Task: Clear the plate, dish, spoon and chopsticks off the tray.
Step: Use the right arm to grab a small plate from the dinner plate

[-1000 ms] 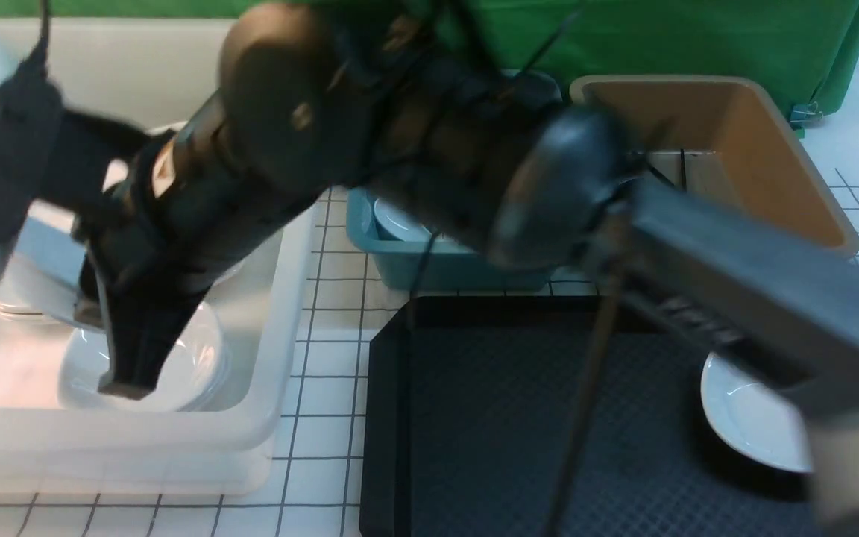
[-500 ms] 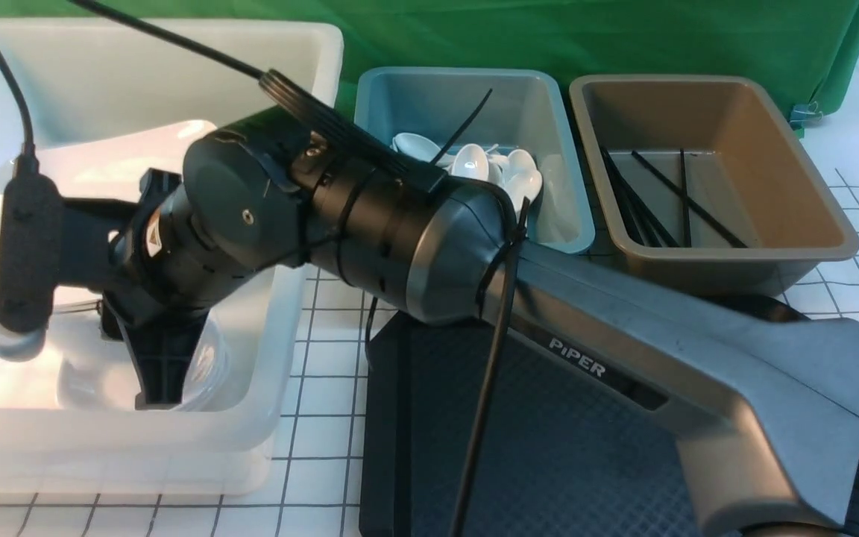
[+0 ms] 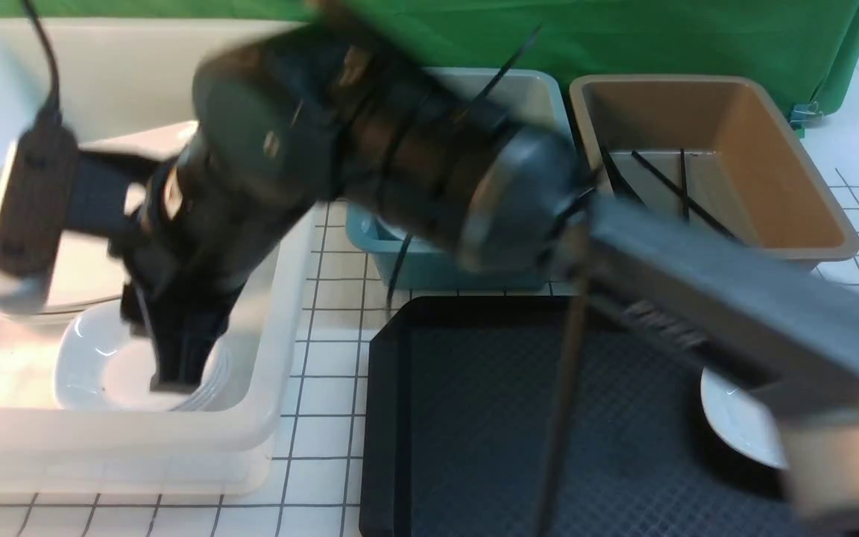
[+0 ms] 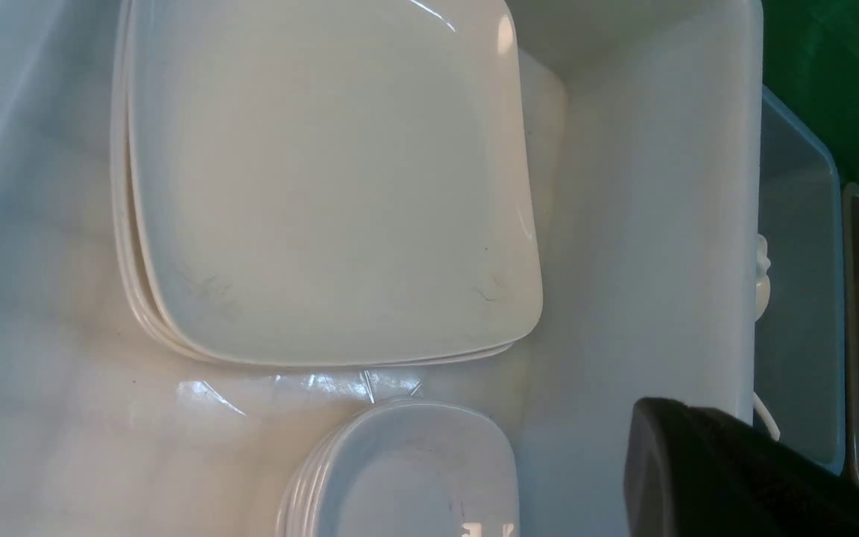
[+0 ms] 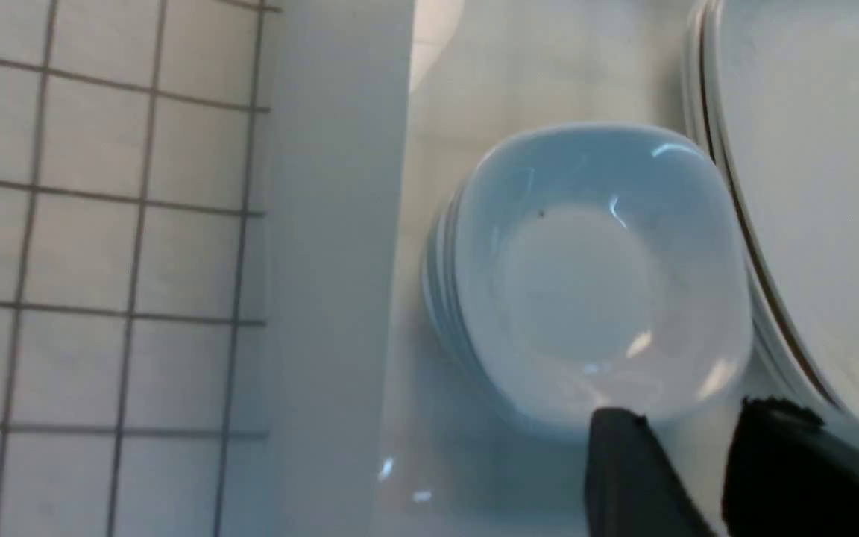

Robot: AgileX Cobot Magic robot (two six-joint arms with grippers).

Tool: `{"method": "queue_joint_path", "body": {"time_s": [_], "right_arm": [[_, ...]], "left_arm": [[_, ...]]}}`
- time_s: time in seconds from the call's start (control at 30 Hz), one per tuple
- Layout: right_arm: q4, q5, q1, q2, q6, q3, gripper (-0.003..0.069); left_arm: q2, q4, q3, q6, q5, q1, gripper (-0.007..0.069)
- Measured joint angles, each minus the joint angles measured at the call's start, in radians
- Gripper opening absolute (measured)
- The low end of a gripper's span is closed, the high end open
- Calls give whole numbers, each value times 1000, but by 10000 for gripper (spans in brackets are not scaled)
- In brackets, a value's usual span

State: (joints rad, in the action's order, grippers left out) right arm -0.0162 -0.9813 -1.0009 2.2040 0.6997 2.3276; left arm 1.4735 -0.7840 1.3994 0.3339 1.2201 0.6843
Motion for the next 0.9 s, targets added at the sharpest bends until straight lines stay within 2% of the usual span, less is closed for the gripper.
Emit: {"method": "queue_joint_path", "body": {"time_s": [0.07,0.1,0.13,0.17,0.27,0.37,0.47,0.67,0.77,0.8,0.83,0.9], "right_arm": [[78,-125,0,-85,-59,33,128],[87,-133,0,-93,-71,35,117],[149,-152,0,-146,-117,43,57],[194,-152,2,-189,-150,47,34],[279,-152,31,-322,-237,50,30],[299,-152,102,-427,-356,41,30],[302,-152,188,-537,-421,-44,30],[248,-152,411,-789,-494,-553,30],[233,-146,490,-836,-514,-848,31],[232,-144,494,-837,-516,-869,32],[232,-104,524,-837,-521,-1030,51],[236,-33,540,-824,-523,-1175,90]], "left_arm": [[0,0,0,1,0,0,0],[0,0,0,2,0,0,0],[0,1,0,3,0,0,0],[0,1,0,3,0,0,0],[-1,1,0,4,0,0,0],[-1,1,0,10,0,0,0],[-1,1,0,12,0,0,1],[-1,1,0,12,-1,0,4],[-1,0,0,16,-1,0,4],[-1,0,0,15,-1,0,4],[-1,0,0,15,-1,0,4],[-1,-2,0,15,-1,0,4]]}}
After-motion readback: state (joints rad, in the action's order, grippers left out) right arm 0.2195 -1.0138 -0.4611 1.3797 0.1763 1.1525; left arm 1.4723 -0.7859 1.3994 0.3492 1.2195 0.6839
